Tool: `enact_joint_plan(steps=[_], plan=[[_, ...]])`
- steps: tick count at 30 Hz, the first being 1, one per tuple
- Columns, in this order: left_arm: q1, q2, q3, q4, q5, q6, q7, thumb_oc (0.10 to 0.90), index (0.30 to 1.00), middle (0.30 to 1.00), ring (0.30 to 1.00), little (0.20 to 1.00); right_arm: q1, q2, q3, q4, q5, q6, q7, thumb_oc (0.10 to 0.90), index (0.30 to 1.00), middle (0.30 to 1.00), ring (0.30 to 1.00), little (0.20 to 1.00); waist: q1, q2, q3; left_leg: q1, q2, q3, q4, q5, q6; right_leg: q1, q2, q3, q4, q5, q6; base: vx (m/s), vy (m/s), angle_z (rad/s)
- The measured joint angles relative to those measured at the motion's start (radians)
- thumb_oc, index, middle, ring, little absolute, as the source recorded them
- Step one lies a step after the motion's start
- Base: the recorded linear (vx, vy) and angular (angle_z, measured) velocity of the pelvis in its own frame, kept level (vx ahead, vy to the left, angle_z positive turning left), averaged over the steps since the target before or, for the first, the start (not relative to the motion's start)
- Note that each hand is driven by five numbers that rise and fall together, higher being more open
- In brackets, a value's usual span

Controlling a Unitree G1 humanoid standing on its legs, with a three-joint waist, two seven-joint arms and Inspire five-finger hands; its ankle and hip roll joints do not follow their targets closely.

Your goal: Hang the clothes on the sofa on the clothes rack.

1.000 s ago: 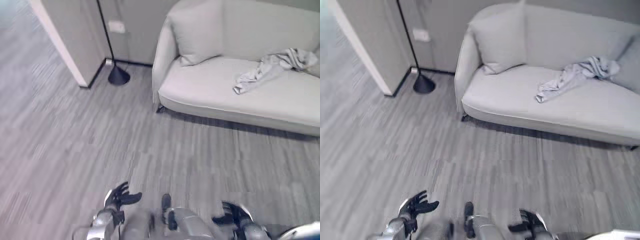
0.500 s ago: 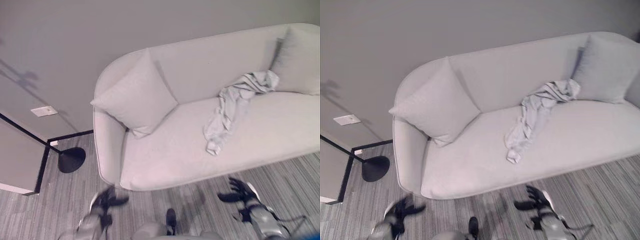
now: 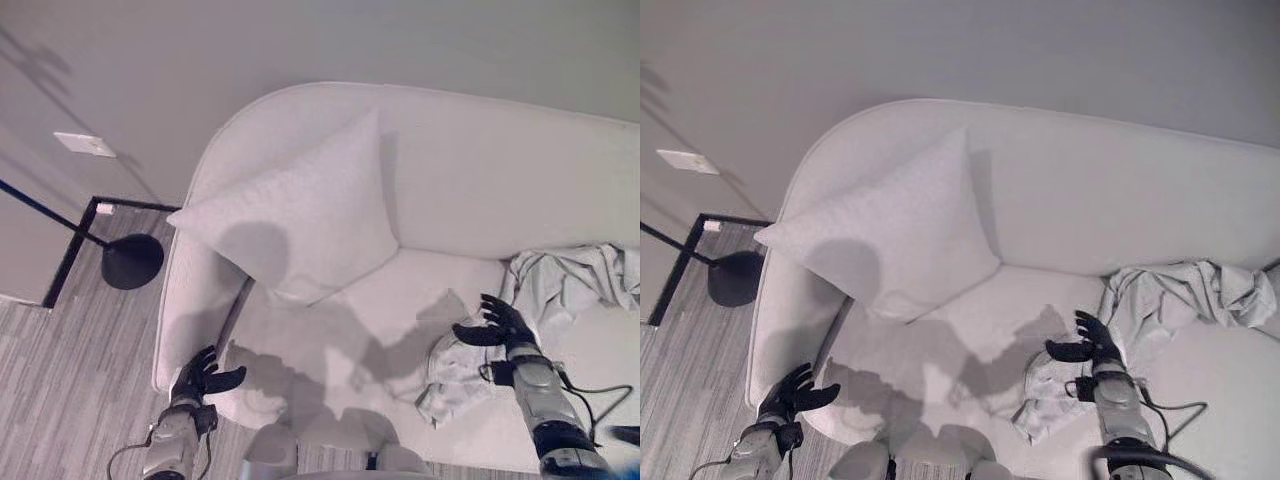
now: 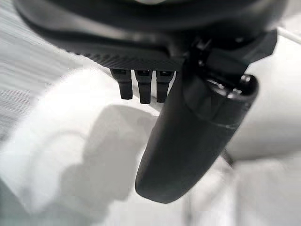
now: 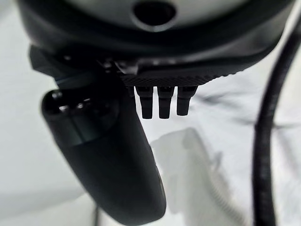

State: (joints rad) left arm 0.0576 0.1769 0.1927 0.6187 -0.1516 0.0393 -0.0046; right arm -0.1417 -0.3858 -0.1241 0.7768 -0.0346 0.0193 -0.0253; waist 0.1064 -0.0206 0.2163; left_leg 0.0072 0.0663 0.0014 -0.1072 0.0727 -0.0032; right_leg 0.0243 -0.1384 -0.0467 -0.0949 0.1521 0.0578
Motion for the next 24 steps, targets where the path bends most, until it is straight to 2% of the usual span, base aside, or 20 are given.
enact_joint_plan(steps=[1, 3, 5, 10, 12, 17, 19, 20, 21, 22, 24], plan=[[-0.008, 0.002, -0.015, -0.003, 0.0, -0.011, -0.002, 0.8, 0.9, 0.9, 0.9, 0.9, 0.009, 0.005, -0.001, 0.031, 0.0, 0.0, -0.001, 0.8, 0.9, 0.9, 0.9, 0.9, 0.012, 0.006, 0.0, 0.014, 0.011, 0.018, 0.005, -0.025, -0.038, 0.0, 0.002, 0.018, 0.0, -0.024, 0.031, 0.0, -0.017, -0.19], [0.015, 0.022, -0.01, -0.002, 0.0, -0.012, 0.004, 0.8, 0.9, 0.9, 0.9, 0.9, 0.029, 0.039, 0.025, 0.073, 0.0, 0.011, 0.005, 0.8, 0.9, 0.9, 0.9, 0.9, 0.023, -0.026, -0.02, 0.019, -0.005, 0.054, 0.003, -0.025, -0.04, -0.007, -0.009, 0.021, -0.004, -0.039, 0.018, 0.0, -0.011, -0.53], [0.038, 0.037, 0.004, 0.001, 0.0, -0.01, 0.007, 0.8, 0.9, 0.9, 0.9, 0.9, 0.086, 0.06, 0.037, 0.073, 0.0, 0.019, 0.008, 0.8, 0.9, 0.9, 0.9, 0.9, 0.018, -0.056, -0.039, 0.018, -0.023, 0.073, 0.001, -0.03, -0.037, -0.012, -0.027, 0.005, -0.004, -0.089, 0.012, 0.0, -0.005, -0.35], [0.121, 0.023, 0.01, 0.022, 0.0, -0.008, 0.013, 0.8, 0.9, 0.9, 0.9, 0.9, 0.241, 0.041, 0.039, 0.095, -0.002, 0.055, 0.007, 0.8, 0.9, 0.9, 0.9, 0.9, -0.031, -0.019, -0.074, 0.008, 0.005, 0.069, 0.0, -0.024, -0.044, -0.027, 0.0, 0.004, -0.004, -0.099, 0.03, 0.0, 0.002, -0.1], [0.12, 0.015, 0.007, 0.045, 0.0, -0.006, 0.013, 0.8, 0.9, 0.9, 0.9, 0.9, 0.274, 0.023, 0.038, 0.095, -0.002, 0.061, 0.003, 0.8, 0.9, 0.9, 0.9, 0.9, -0.036, -0.004, -0.088, -0.001, 0.015, 0.055, 0.0, -0.021, -0.044, -0.041, 0.014, 0.003, -0.004, -0.098, 0.028, 0.0, 0.012, -0.1], [0.109, 0.016, -0.005, 0.044, 0.001, 0.008, 0.008, 0.8, 0.9, 0.9, 0.9, 0.9, 0.266, 0.023, 0.039, 0.091, -0.002, 0.056, -0.005, 0.8, 0.9, 0.9, 0.9, 0.9, -0.049, 0.005, -0.117, 0.002, 0.023, 0.057, 0.003, -0.01, -0.051, -0.048, 0.021, 0.001, -0.004, -0.087, 0.018, -0.06, -0.055, -0.06], [0.066, 0.039, -0.063, 0.045, 0.002, 0.009, 0.011, 0.8, 0.9, 0.9, 0.9, 0.9, 0.207, 0.022, 0.045, 0.09, -0.001, 0.055, -0.012, 0.8, 0.9, 0.9, 0.9, 0.9, -0.044, 0.032, -0.089, -0.004, 0.04, 0.067, 0.003, -0.001, -0.044, -0.116, 0.028, 0.083, 0.118, -0.102, 0.019, -0.05, -0.263, -0.11], [0.036, 0.037, -0.08, 0.05, 0.002, 0.011, 0.011, 0.8, 0.9, 0.9, 0.9, 0.9, 0.189, 0.02, 0.048, 0.082, -0.001, 0.055, -0.017, 0.8, 0.9, 0.9, 0.9, 0.9, -0.051, 0.05, -0.074, -0.014, 0.048, 0.055, 0.004, 0.016, -0.061, -0.138, 0.018, 0.137, 0.171, -0.134, 0.003, 0.01, -0.328, 0.23], [0.009, 0.024, -0.079, 0.053, 0.002, 0.012, 0.011, 0.8, 0.9, 0.9, 0.9, 0.9, 0.178, 0.017, 0.047, 0.076, -0.001, 0.055, -0.017, 0.8, 0.9, 0.9, 0.9, 0.9, -0.055, 0.066, -0.067, -0.027, 0.052, 0.046, 0.005, 0.024, -0.065, -0.16, -0.037, 0.138, 0.213, -0.136, -0.002, 0.07, -0.439, 0.23], [-0.013, 0.018, -0.078, 0.049, 0.002, 0.01, 0.011, 0.8, 0.9, 0.9, 0.9, 0.9, 0.174, 0.017, 0.047, 0.068, -0.001, 0.056, -0.015, 0.8, 0.9, 0.9, 0.9, 0.9, -0.043, 0.071, -0.064, -0.028, 0.056, 0.05, 0.005, 0.022, -0.064, -0.165, -0.109, 0.122, 0.213, -0.132, -0.001, 0.09, -0.487, 0.01], [-0.014, 0.021, -0.053, 0.04, 0.001, 0.009, 0.012, 0.8, 0.9, 0.9, 0.9, 0.9, 0.16, 0.02, 0.05, 0.039, 0.0, 0.055, -0.004, 0.8, 0.9, 0.9, 0.9, 0.9, -0.024, 0.071, -0.064, -0.01, 0.075, 0.084, 0.006, 0.004, -0.087, -0.154, -0.244, 0.018, 0.13, -0.118, 0.019, 0.08, -0.659, -0.51]])
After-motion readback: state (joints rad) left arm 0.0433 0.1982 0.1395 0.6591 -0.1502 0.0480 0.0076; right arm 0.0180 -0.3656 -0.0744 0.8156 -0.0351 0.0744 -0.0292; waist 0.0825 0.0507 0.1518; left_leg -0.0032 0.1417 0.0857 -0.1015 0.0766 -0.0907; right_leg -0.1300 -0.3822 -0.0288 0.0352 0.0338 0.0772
